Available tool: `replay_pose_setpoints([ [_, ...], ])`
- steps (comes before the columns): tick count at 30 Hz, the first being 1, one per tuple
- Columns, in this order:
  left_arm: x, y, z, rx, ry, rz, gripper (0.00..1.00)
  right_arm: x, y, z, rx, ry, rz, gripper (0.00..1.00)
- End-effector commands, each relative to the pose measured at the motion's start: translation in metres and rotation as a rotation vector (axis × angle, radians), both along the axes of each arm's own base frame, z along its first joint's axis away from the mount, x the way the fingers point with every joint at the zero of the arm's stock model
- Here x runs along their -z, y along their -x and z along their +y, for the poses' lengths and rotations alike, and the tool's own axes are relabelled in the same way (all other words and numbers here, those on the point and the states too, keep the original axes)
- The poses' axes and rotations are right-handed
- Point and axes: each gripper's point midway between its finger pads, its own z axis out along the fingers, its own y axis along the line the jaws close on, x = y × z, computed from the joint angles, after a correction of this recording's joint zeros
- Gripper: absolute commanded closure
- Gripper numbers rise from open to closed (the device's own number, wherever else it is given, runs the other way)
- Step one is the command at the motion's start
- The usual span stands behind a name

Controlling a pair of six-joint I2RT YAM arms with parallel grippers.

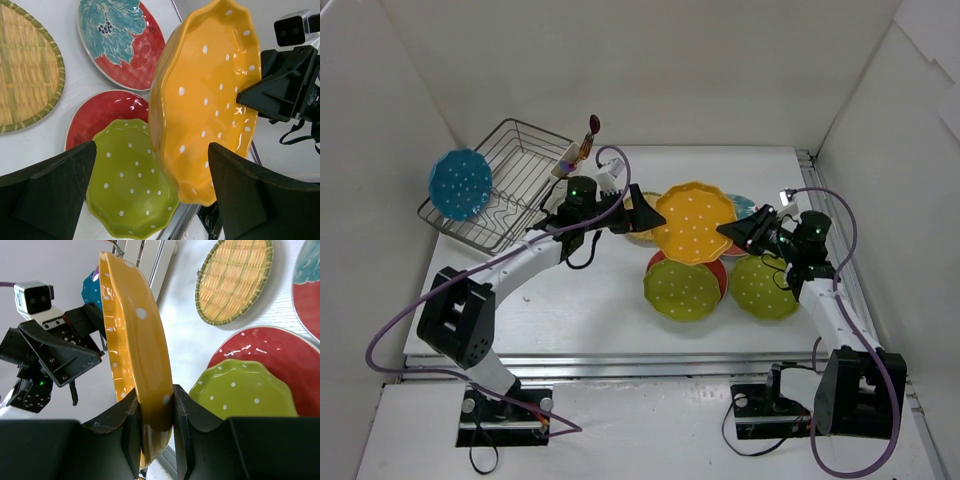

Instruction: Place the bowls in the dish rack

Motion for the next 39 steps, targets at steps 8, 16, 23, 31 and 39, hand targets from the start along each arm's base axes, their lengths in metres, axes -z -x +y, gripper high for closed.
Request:
replay_pose_setpoints([
  [8, -0.051, 0.008, -0.030, 0.131, 0.168, -0.084, 0.24, -0.075, 0.002, 0.022, -0.090, -0.013, -0.259, 1.00],
  [16, -0.053, 0.020, -0.033, 0.189, 0.222, -0.064, 0.58, -0.077, 0.005, 0.031, -0.115, -0.012, -0.268, 1.00],
  [23, -0.059, 0.029, -0.031, 0.215, 0.232, -0.074, 0.82, -0.073, 0.005, 0.031, -0.116, -0.008, -0.264, 1.00],
  [31, -0.074, 0.041, -0.029, 0.258, 0.256, -0.105, 1.00, -0.072, 0.005, 0.031, -0.116, -0.004, -0.265, 0.57],
  [39, -0.092, 0.043, -0.017, 0.216, 0.192, -0.200, 1.00, -0.057, 0.002, 0.029, -0.102, -0.005, -0.224, 0.14],
])
